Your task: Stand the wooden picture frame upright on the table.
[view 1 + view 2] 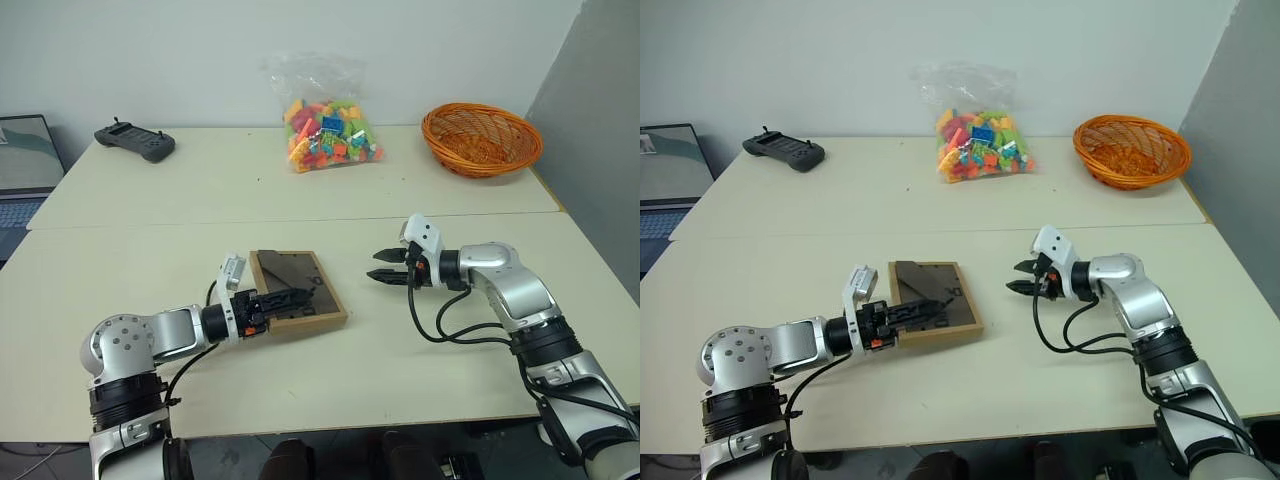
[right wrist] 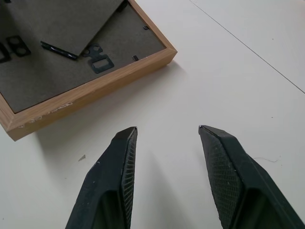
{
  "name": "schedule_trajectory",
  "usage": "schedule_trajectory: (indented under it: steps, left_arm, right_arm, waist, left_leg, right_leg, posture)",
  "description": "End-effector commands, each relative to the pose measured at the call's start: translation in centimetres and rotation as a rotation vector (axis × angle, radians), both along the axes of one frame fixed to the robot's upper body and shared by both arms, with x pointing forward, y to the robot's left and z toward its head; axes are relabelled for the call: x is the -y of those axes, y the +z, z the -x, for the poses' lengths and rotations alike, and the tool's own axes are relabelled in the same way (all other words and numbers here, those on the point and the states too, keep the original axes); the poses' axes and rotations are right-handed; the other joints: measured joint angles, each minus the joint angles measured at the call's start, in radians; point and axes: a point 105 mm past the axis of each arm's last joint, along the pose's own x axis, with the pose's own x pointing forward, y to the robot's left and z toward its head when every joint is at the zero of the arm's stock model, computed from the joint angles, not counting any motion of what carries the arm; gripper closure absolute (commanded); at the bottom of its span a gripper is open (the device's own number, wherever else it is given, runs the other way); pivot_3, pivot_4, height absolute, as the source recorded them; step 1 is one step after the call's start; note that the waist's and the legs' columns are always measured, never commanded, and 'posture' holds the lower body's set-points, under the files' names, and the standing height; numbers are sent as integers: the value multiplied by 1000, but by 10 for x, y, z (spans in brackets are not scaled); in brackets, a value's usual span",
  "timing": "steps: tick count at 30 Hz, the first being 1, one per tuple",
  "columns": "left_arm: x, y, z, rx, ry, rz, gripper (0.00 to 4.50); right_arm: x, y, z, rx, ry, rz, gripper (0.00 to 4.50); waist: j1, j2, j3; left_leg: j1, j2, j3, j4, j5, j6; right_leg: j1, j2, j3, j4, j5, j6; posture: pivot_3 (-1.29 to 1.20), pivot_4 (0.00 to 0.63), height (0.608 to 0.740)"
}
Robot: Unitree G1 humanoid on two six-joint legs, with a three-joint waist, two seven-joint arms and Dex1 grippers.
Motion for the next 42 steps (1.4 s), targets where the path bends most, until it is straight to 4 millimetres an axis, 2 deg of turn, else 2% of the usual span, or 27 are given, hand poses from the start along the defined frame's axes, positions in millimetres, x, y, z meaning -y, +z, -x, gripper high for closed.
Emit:
schedule_trajectory:
  steps: [1, 4, 7, 11, 14, 20, 25, 30, 34, 37, 42]
  left_arm:
    - [-2, 3, -6, 20, 30, -21, 19]
    - [-1, 1, -9, 7, 48, -9, 19]
    - [2, -2, -9, -2, 50, -6, 19]
    - [7, -9, -9, -26, 56, 3, 19]
    - [9, -8, -8, -22, 54, 7, 19]
    - [9, -5, -9, -12, 61, 9, 19]
    - [8, -6, -5, -11, 63, 7, 19]
    - [2, -6, -3, -11, 75, -5, 19]
    - [-6, -6, -5, 0, 110, -7, 553]
    - [-8, -4, -5, 7, 119, 3, 1211]
    - [-7, -4, -4, 15, 119, 10, 2152]
  right_arm:
    - [-5, 10, 35, 51, 198, 61, 2306]
    - [-11, -4, 70, 33, 372, 150, 2306]
    - [-19, -18, 83, 57, 454, 221, 2306]
    - [-47, -35, 77, 97, 476, 231, 2306]
    - [-70, -40, 73, 93, 491, 193, 2306]
    - [-82, -44, 64, 111, 468, 174, 2306]
    - [-73, -45, 51, 133, 424, 191, 2306]
    - [-56, -41, 49, 101, 418, 196, 2306]
    - [-37, -34, 51, 52, 415, 202, 2306]
    - [-18, -27, 51, 12, 394, 210, 2306]
    - [1, -5, 34, -10, 274, 155, 2306]
  waist:
    - [3, 0, 0]
    - [6, 0, 0]
    - [6, 0, 0]
    - [1, 0, 0]
    - [2, -2, -1]
    - [3, -2, -1]
    - [2, -2, -1]
    - [2, -2, -1]
    - [2, -2, -1]
    - [2, -2, -1]
    - [2, -2, -1]
  left_leg:
    - [0, 0, 0, 0, 0, 0]
    - [0, 0, 0, 0, 0, 0]
    - [0, 0, -1, 0, 0, 0]
    - [1, 0, -1, 0, 0, 0]
    - [1, 0, -2, 0, 0, 0]
    - [2, -1, -5, 0, 1, -2]
    - [2, -1, -5, 0, 1, -2]
    - [2, -1, -6, 0, 1, -2]
    - [2, -1, -6, 0, 1, -2]
    - [2, -1, -6, 0, 1, -2]
    - [2, -1, -6, 0, 1, -2]
  right_leg:
    - [0, 0, 0, 0, 0, 0]
    - [0, 0, 0, -1, 0, 0]
    - [1, 0, 0, 0, 0, 0]
    - [1, 0, -1, 1, 0, 0]
    - [1, 0, -1, 0, 0, 0]
    - [2, 0, -1, -1, 0, 0]
    - [2, 0, -2, -1, 0, 0]
    - [2, 0, -2, -1, 0, 0]
    - [2, 0, -1, -1, 0, 0]
    - [2, 0, -1, -1, 0, 0]
    - [2, 0, -1, -1, 0, 0]
  posture:
    - [0, 150, 740]
    - [0, 150, 740]
    - [0, 150, 740]
    - [0, 150, 740]
    - [0, 150, 740]
    - [0, 150, 740]
    - [0, 150, 740]
    - [0, 150, 740]
    - [0, 150, 740]
    - [0, 150, 740]
    - [0, 150, 740]
